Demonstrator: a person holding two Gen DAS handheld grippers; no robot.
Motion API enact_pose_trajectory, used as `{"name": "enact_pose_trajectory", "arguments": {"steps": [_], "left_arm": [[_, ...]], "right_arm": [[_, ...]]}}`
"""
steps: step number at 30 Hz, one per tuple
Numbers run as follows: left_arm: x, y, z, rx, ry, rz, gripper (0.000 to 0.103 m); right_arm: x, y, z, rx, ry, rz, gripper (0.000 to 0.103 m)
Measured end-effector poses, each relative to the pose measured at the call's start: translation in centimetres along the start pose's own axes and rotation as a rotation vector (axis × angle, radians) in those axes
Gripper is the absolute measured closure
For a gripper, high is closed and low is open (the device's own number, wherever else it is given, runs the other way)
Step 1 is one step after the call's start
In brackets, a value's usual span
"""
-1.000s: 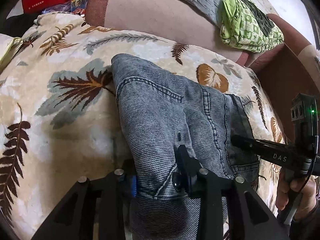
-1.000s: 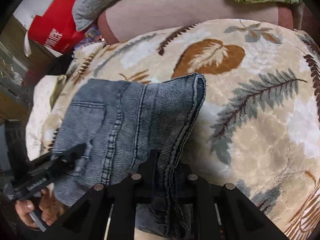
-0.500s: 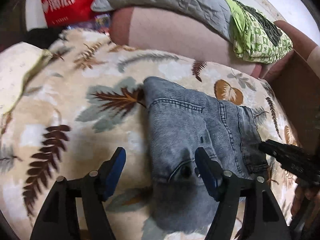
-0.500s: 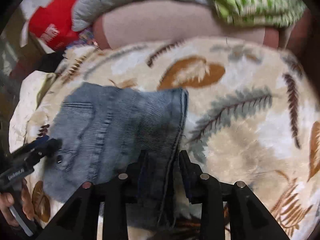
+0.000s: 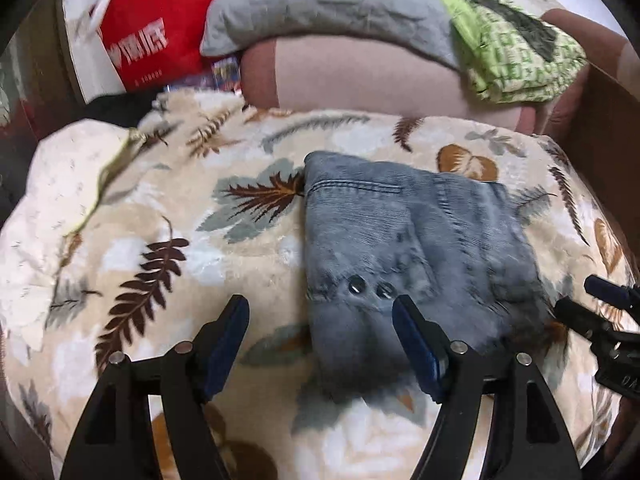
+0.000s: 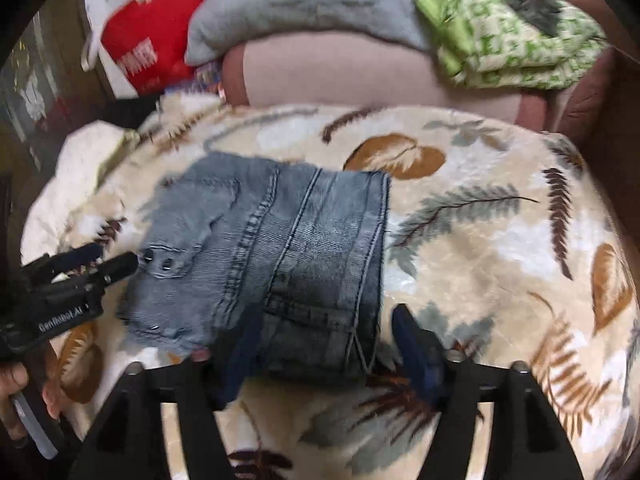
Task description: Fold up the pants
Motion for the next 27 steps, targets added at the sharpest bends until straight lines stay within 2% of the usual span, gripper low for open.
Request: {"name": "enact_pose_trajectory", "arguments": {"steps": [2,7,11,16,23,27], "left_arm": [[0.7,-1.7,-0.7,-0.002,0.015,0.016,0.028],[2.3,-5.2,-2.2,-0.004,-0.018,-0.033,0.028],[3.3,-7.2,-2.5,0.015,-0.03,-0.05,0.028],[4.2,-8.4,-2.3,0.04,-0.023,-0.058,0.026],[4.1,-9.0,-2.1,0.078,0.015,0.005,0.025],[3.7,-9.4,-1.9,0.101,0.016,0.003,0.025]], "right_arm": [[0.0,-1.3,-1.4,0.005,0.006,-0.014,0.025],[0.0,-4.0,-4.7,0.014,0.042,-0.008,0.025],[0.2,-5.8,-5.8,0.044,0.035,-0.019,0.025],[0.3,-6.9,-5.6,0.063,0.033,-0.026,0.025],[-0.3,-7.7,-4.1,0.115,-0.023,-0.059,0.024],[-0.6,-7.3,-4.2,0.108,-0.038,-0.063,0.024]]}}
Point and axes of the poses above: each gripper's, at about its wrist camera, not at the fingertips, and y roughly the way its jaws point, x to its right, z to its top, the point moved 5 cm from there along y, roughly the way its jaws point, and after that the axes turned 12 degrees about x, right-handed, at the moved point
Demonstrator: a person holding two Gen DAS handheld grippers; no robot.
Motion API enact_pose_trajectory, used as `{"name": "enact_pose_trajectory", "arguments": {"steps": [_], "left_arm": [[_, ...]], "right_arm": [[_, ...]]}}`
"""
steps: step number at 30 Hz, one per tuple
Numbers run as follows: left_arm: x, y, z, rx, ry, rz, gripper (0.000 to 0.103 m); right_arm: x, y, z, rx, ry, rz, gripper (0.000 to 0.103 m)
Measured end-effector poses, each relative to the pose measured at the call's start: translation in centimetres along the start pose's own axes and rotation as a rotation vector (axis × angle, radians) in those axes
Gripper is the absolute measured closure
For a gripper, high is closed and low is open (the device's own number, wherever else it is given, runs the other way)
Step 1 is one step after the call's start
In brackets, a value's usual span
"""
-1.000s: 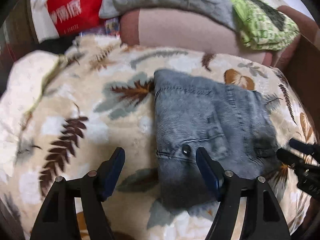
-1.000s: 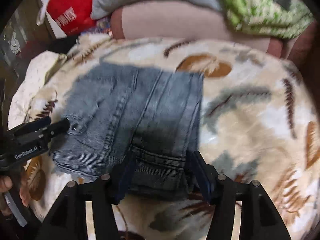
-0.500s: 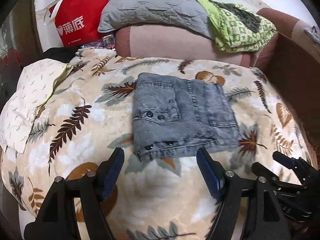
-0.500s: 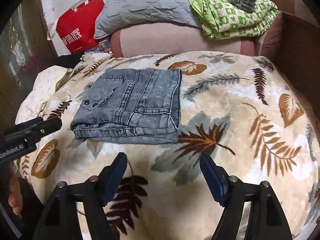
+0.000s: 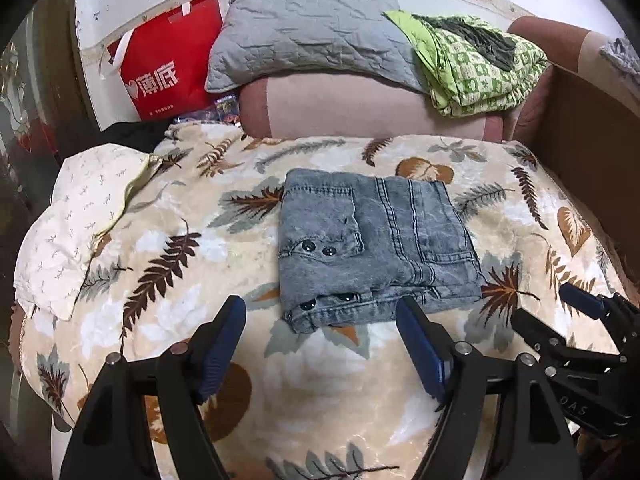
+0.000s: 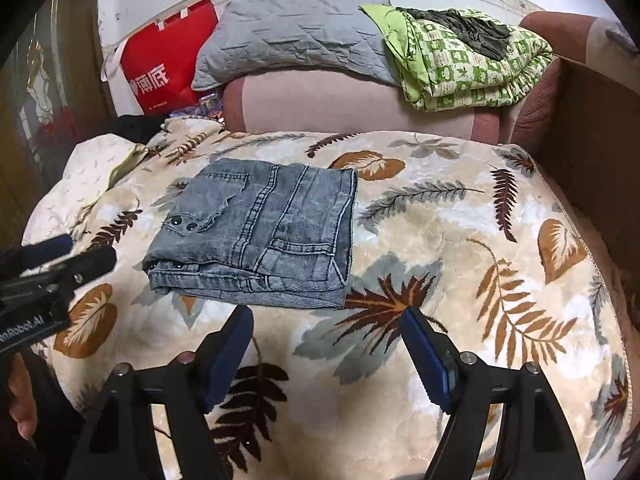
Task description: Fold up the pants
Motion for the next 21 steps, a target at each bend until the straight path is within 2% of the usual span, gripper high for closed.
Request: {"name": "enact_pose_trajectory", "arguments": {"steps": [10,17,21], "left_arm": [[-0.6,0.4,0.3,-0.007,-0.08,-0.072,0.025],[-0.3,0.9,0.2,-0.023,-0.071,-0.075,0.024],[-0.3,1.0,0.7,-0.002,-0.052,-0.05,0.018]], "right_arm": [[-0.7,0.3,0.1,-0.009,-0.021,0.008,0.024],[-1.1,0.5,0.1,-0.015,-0.038,0.013,0.024],[-0.9,0.7,0.2,-0.015,-0.033,0.014,0.024]]}}
Point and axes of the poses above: each gripper's, at about its wrist camera, not at the fingertips, and y roughly the way its jaws point, x to its right, z to its top, the point moved 5 cm from there along y, roughly the way its jaws point, and after that the axes turned 12 degrees about x, right-handed, at the moved point
